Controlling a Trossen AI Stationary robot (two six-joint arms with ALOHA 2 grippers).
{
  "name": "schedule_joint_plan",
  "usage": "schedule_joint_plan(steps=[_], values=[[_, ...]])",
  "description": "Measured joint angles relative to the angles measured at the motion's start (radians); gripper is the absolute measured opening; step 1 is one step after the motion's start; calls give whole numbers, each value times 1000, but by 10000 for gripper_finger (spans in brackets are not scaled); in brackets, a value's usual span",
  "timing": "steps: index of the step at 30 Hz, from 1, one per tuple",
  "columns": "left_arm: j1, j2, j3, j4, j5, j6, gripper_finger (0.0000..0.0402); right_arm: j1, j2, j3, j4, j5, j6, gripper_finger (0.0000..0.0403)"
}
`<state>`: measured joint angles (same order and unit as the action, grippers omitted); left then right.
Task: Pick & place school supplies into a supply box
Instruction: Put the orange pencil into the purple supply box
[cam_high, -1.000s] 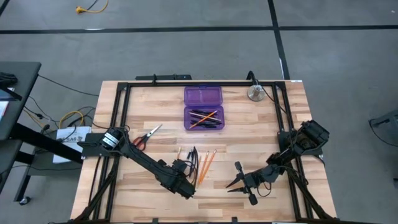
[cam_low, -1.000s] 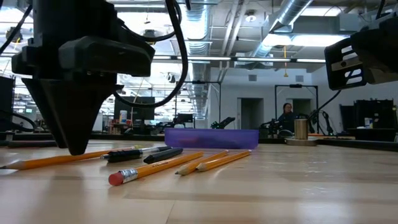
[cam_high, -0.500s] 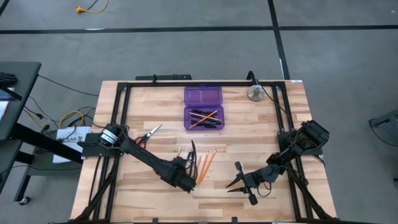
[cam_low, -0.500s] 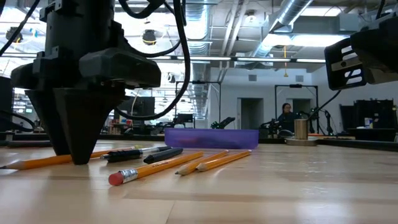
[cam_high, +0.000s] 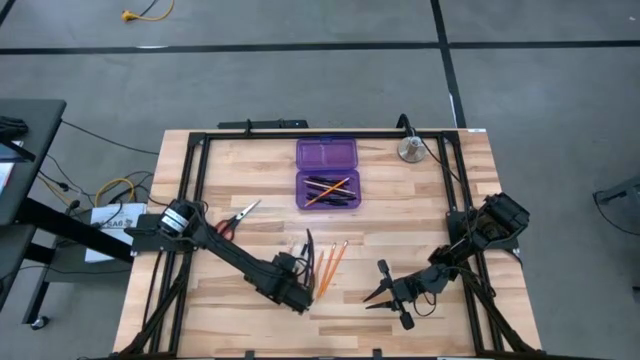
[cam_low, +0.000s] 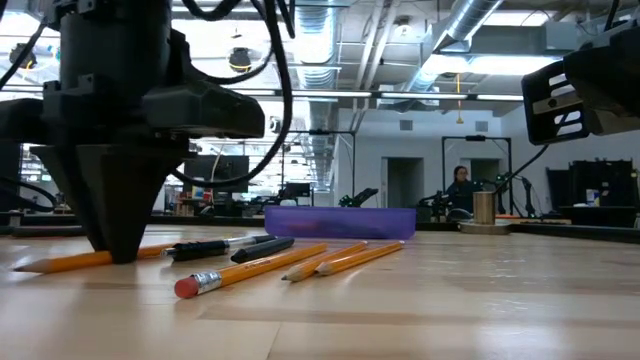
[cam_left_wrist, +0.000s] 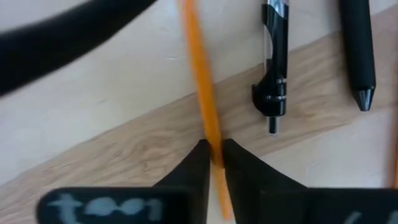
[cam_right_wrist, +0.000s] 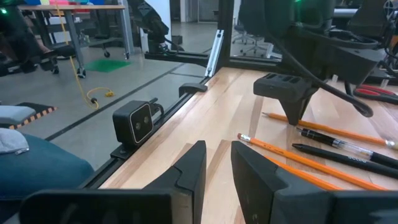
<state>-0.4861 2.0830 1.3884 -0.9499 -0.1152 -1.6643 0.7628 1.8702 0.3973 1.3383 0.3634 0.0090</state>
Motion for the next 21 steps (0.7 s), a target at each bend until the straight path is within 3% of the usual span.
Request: schedule_joint_plan(steps=[3, 9, 16, 21], values=[[-11, 1, 0, -4, -54, -27, 8, 0, 0, 0, 0, 0, 0, 72], [-19, 4, -1, -15, -142, -94, 12, 0, 0, 0, 0, 0, 0, 72], [-27, 18, -18, -143, -374, -257, 5, 0, 0, 0, 0, 0, 0, 72], [-29, 16, -72, -133, -444, -350, 5, 0, 0, 0, 0, 0, 0, 72]])
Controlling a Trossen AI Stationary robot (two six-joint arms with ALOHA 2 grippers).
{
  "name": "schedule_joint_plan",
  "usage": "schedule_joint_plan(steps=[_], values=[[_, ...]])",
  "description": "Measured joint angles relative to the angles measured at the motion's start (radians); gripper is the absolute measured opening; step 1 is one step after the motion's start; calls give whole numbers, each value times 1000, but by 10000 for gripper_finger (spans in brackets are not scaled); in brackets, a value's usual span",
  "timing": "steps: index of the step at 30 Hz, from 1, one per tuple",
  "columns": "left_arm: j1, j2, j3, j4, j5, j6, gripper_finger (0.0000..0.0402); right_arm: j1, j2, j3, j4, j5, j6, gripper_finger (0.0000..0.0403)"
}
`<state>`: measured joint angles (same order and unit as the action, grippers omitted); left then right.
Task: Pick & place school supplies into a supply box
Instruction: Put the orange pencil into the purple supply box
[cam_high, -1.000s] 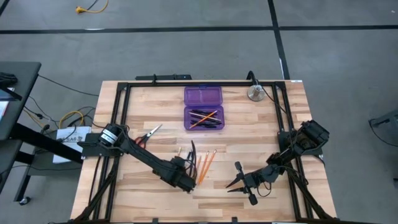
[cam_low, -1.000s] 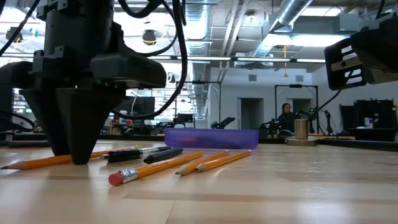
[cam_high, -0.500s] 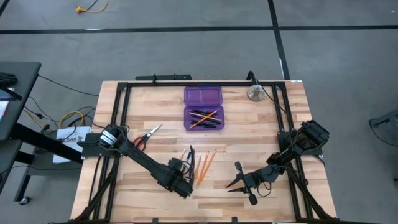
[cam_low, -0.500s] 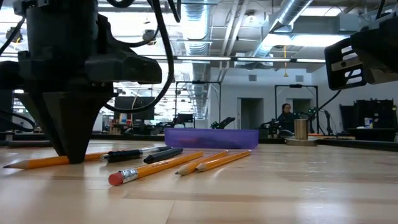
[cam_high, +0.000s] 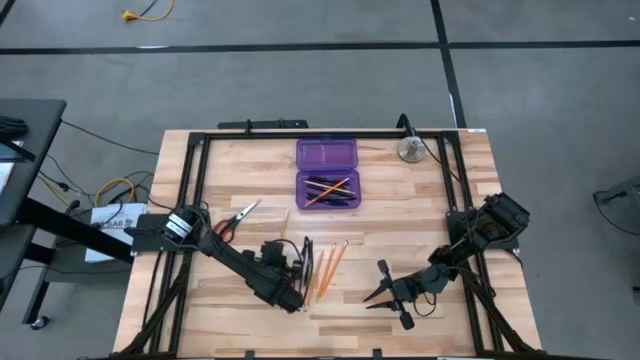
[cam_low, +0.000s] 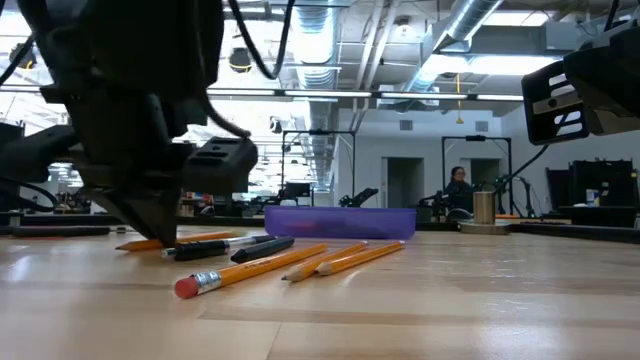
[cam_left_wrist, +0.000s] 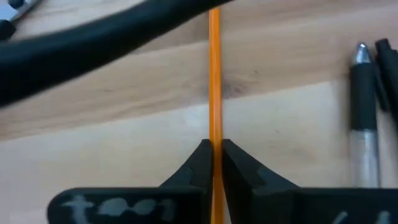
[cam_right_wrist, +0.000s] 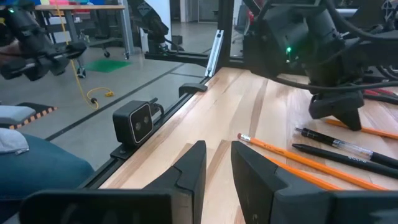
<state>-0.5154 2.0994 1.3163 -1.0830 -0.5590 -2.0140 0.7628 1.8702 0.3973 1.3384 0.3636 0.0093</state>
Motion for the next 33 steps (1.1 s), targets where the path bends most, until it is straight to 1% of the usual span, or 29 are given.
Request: schedule_joint_plan(steps=[6, 16, 23, 33], values=[[1, -4, -56, 0, -13, -59, 3, 0, 0, 0, 0, 0, 0, 72], [-4, -6, -58, 9, -34, -68, 3, 0, 0, 0, 0, 0, 0, 72], [-25, -9, -58, 21, -60, -109, 3, 0, 0, 0, 0, 0, 0, 72], [-53, -10, 30, -124, -74, -143, 3, 0, 0, 0, 0, 0, 0, 72]])
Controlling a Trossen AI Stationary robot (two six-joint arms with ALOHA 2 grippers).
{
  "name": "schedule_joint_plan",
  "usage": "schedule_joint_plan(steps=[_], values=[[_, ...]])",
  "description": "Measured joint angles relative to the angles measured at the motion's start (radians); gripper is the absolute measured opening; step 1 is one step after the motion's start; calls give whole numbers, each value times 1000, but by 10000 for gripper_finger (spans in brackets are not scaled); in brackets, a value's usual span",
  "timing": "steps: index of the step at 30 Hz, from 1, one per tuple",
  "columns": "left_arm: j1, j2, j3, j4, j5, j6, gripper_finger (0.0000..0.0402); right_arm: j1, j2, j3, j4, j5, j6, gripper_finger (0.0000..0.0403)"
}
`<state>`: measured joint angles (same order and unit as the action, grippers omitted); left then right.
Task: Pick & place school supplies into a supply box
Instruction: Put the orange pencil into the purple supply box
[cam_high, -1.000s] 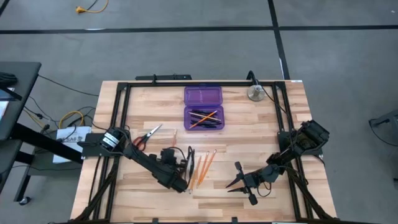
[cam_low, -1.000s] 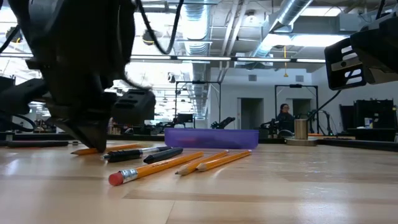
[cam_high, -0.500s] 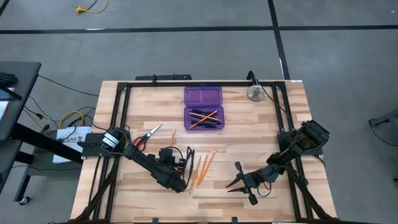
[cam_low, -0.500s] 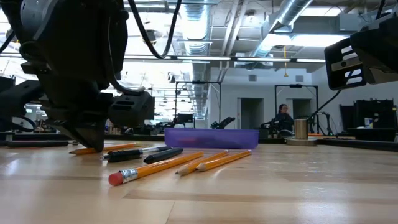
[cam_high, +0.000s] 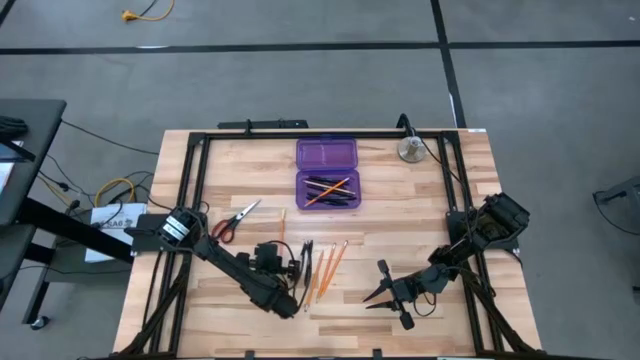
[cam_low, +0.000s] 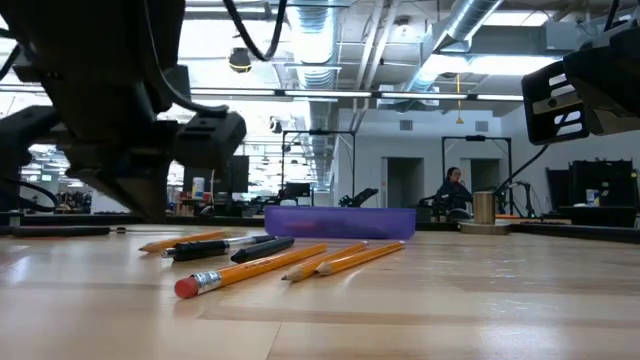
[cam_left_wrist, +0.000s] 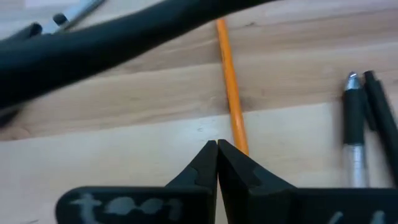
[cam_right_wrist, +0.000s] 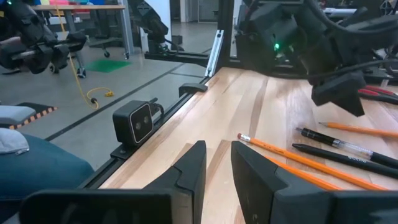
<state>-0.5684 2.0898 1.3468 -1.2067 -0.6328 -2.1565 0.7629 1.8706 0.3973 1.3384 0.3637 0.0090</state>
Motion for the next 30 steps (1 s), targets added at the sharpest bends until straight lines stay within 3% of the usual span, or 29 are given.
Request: schedule_joint_plan(steps=[11, 16, 22, 30], values=[[1, -3, 60, -78, -102, 5, 1, 0, 0, 0, 0, 0, 0, 72], [43, -3, 96, -118, -81, 83, 0, 0, 0, 0, 0, 0, 0, 72], [157, -3, 183, -121, 71, 388, 8, 0, 0, 0, 0, 0, 0, 72], [312, -4, 341, -80, 204, 865, 48, 0, 0, 0, 0, 0, 0, 72]])
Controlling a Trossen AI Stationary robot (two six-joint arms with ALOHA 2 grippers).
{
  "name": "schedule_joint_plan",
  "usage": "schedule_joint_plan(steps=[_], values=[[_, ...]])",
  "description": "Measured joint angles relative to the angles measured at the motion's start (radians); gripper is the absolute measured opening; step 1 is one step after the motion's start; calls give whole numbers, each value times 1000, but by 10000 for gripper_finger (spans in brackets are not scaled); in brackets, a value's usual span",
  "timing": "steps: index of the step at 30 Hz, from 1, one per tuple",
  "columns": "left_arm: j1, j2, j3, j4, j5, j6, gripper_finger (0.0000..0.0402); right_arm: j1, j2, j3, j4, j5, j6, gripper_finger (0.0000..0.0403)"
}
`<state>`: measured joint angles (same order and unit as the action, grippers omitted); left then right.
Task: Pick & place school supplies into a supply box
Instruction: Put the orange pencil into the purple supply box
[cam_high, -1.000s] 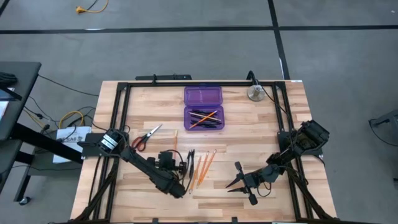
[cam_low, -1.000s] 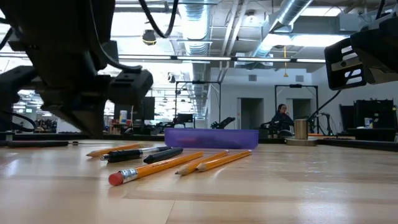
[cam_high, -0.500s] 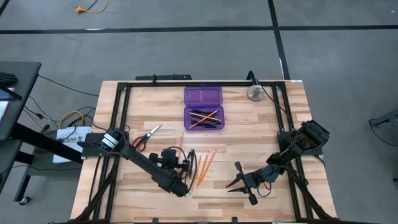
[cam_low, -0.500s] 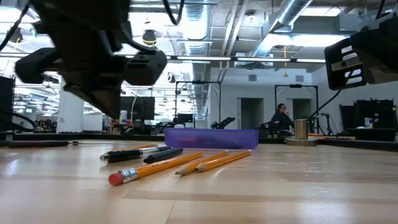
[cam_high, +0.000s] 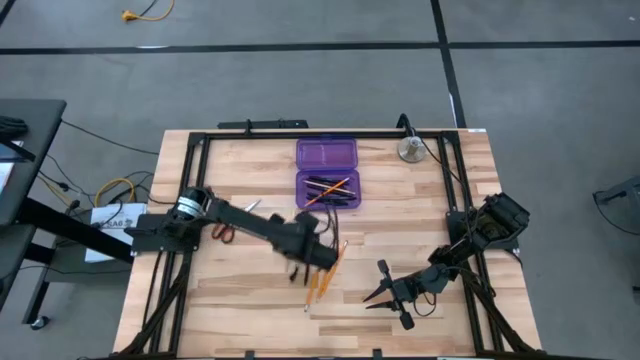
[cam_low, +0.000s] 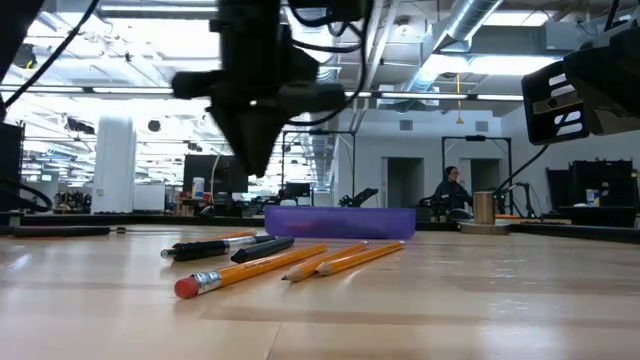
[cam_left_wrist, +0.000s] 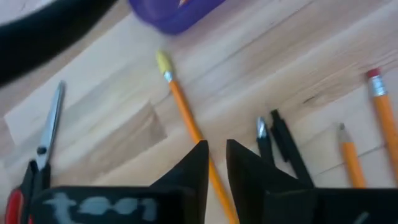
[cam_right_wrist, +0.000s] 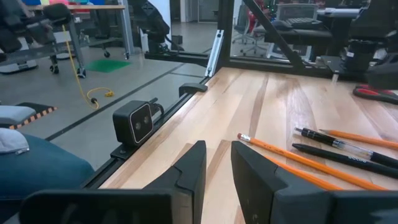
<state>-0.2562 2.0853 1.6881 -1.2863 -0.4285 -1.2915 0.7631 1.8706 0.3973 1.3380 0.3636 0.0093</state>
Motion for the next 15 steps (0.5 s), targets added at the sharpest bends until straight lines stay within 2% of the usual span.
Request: schedule_joint_plan(steps=[4, 10, 15], values=[[76, 0, 48, -5, 76, 117, 59, 0, 0, 0, 0, 0, 0, 72], [199, -1, 31, -6, 305, 250, 48, 0, 0, 0, -20, -26, 10, 72], [275, 0, 23, -13, 338, 289, 36, 0, 0, 0, -27, -96, 10, 72]])
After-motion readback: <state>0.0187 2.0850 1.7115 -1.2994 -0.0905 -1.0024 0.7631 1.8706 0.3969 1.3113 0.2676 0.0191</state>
